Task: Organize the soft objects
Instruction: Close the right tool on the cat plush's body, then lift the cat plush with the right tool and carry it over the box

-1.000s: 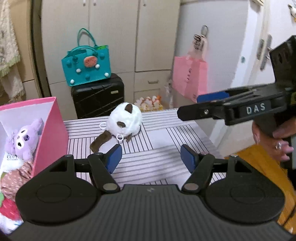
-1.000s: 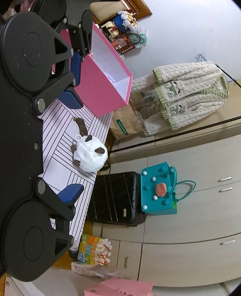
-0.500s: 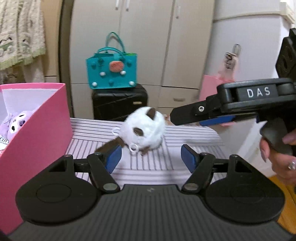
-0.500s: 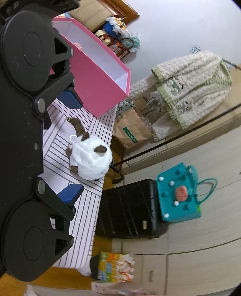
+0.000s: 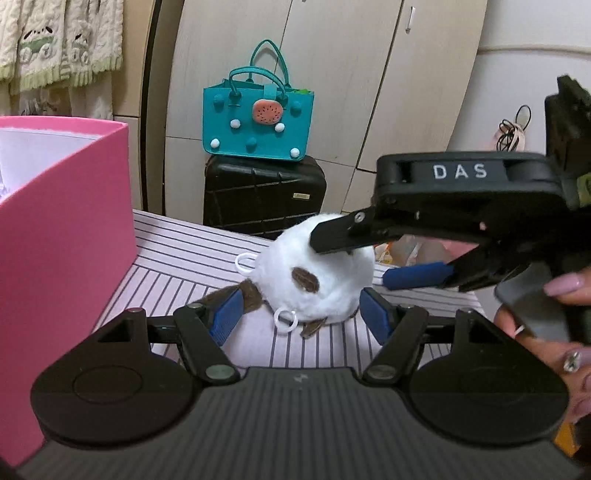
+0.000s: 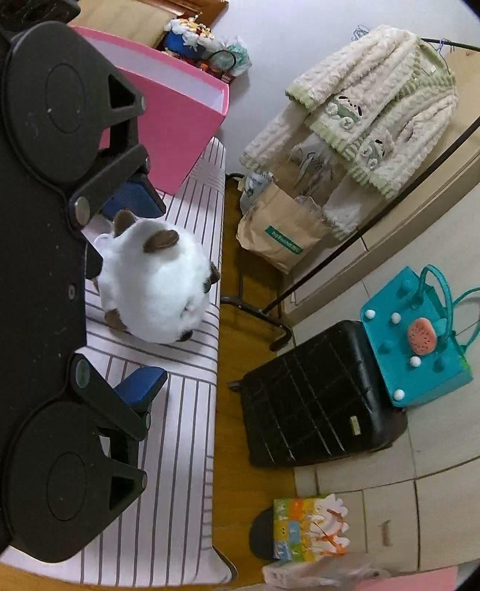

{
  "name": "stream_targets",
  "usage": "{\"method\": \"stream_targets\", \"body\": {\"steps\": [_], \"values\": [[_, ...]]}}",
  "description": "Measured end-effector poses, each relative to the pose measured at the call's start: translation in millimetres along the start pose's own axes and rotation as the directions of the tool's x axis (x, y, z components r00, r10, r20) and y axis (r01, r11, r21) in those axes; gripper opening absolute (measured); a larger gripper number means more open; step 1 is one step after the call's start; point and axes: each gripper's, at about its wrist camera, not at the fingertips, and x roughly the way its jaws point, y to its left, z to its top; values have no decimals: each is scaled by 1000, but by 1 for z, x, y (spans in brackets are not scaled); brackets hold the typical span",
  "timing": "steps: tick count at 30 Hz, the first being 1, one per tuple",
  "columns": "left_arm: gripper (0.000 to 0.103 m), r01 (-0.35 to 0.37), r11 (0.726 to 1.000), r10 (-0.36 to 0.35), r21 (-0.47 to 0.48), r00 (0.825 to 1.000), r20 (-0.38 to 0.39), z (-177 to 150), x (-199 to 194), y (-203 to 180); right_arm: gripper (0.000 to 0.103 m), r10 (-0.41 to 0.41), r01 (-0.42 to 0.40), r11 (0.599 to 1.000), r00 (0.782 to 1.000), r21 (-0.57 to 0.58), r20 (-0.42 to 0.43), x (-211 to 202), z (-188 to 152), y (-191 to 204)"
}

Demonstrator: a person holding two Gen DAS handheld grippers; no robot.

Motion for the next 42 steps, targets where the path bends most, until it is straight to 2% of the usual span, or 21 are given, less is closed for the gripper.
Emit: {"method": "stream_targets", "body": {"steps": [6,7,9,15,21,28,38,42], "values": [[68,16,999,-17,-42,1000,-21,2,10,4,90,48,-48,998,999,36,11,8,6,-3],[69,19,998,-21,-52,999,-26,1,11,5,88,49,-49,998,999,44,7,10,6,-5],[69,25,997,-28,-72,999,-41,-1,15,7,73,32,-32,998,999,55,5,12,5,-6],[70,45,995,-49,-93,998,-47,0,21,10,64,65,-66,992,998,105,11,4,-1,-14],[70,121,990,-125,-76,991,-43,-4,19,8,63,115,-112,979,993,168,-9,-1,-10,-23],[68,143,988,-146,-52,988,-59,-4,15,4,62,113,-109,981,994,164,-15,-11,-21,-21],[65,176,984,-178,-27,975,-134,-9,-9,-1,62,112,-105,985,993,138,-46,-30,-39,-17],[64,200,979,-205,-42,962,-182,-9,-21,2,63,97,-91,991,994,100,-59,-40,-50,-7]]}}
